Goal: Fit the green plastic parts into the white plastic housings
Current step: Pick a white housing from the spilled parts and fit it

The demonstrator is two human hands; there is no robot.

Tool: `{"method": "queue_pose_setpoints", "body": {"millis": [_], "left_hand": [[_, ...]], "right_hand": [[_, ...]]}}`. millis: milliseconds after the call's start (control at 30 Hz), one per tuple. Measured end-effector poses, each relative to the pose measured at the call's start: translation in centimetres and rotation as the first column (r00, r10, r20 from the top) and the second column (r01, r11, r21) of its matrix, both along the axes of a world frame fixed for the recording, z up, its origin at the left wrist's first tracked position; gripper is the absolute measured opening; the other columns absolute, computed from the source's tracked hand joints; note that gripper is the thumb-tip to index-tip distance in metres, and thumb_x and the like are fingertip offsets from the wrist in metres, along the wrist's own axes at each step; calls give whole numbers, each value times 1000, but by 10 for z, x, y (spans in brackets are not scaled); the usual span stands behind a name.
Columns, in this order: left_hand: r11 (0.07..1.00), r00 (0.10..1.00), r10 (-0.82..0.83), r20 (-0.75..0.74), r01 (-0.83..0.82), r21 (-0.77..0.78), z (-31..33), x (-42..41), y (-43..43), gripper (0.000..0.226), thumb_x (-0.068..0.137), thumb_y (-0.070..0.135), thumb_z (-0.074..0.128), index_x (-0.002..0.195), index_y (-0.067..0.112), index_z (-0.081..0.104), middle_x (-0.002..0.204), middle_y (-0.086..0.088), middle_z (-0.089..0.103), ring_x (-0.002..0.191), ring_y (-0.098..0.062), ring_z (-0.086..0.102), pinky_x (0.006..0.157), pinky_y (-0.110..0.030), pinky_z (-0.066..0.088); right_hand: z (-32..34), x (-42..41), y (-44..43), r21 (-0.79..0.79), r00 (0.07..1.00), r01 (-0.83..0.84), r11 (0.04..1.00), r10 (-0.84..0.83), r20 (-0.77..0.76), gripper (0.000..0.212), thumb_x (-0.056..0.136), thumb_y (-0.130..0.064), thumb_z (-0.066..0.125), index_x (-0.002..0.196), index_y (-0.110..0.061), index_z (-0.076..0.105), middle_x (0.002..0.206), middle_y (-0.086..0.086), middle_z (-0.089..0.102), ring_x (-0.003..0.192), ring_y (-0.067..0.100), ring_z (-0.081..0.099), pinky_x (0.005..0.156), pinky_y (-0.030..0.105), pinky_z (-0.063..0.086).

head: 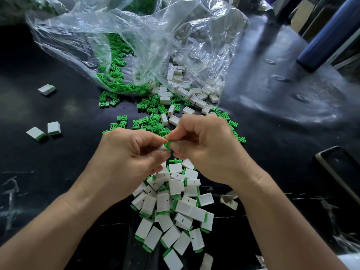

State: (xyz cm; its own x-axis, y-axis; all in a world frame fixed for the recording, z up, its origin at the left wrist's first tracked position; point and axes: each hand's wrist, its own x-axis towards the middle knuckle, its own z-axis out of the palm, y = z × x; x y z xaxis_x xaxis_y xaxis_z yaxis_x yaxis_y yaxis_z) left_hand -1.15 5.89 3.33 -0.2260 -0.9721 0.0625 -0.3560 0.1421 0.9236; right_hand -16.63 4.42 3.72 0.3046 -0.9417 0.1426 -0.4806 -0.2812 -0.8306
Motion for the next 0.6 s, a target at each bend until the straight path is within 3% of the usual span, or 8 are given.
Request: {"method": "queue_pose_setpoints", "body": {"millis": [100,200,267,367,467,600], "left_hand": [[1000,999,-10,-33,11,14,0,1,-2,23,73,-1,69,72,22,72,60,-1,68,47,-4,61,48,-12,48],[984,955,30,-296,24,176,1,0,-5,11,66,10,67,71,16,75,61,-5,70,51,-10,62,48,-16,49],[972,930,39,-367,50,231,1,-1,-5,17,63,19,62,75,18,74,63,-3,70,54,-9,62,50,-16,50],[975,934,-13,-356,91,203,2,-2,-3,20,69,22,57,74,11,73,67,-5,70,55,-11,62,50,-18,51],[980,946,-41,-321,101,173,1,-3,-2,24,74,26,52,77,6,65,65,-6,67,49,-13,58,44,-20,48],[991,976,-39,-214,65,115,-1,-3,-3,24,73,32,50,73,13,63,58,0,60,46,-8,52,43,-20,43]], "right_hand": [[-1,1,1,-15,999,6,1000,-5,31,15,77,0,68,75,-14,67,68,-3,64,63,17,63,62,41,56],[2,1,0,10,990,28,1000,-29,140,28,79,-1,67,71,-28,61,71,2,66,65,21,65,62,45,56],[3,1,0,34,978,33,999,-40,205,31,80,0,66,71,-29,60,70,0,66,63,18,65,62,38,57],[4,1,1,69,963,48,996,-64,262,26,80,1,65,73,-24,61,66,0,66,60,14,65,61,30,57],[8,0,3,69,966,47,997,-63,252,24,81,0,64,74,-23,60,65,0,64,59,11,63,61,29,56],[8,1,3,47,985,55,997,-62,163,26,82,-2,65,71,-24,57,68,1,64,55,9,62,58,33,56]]}}
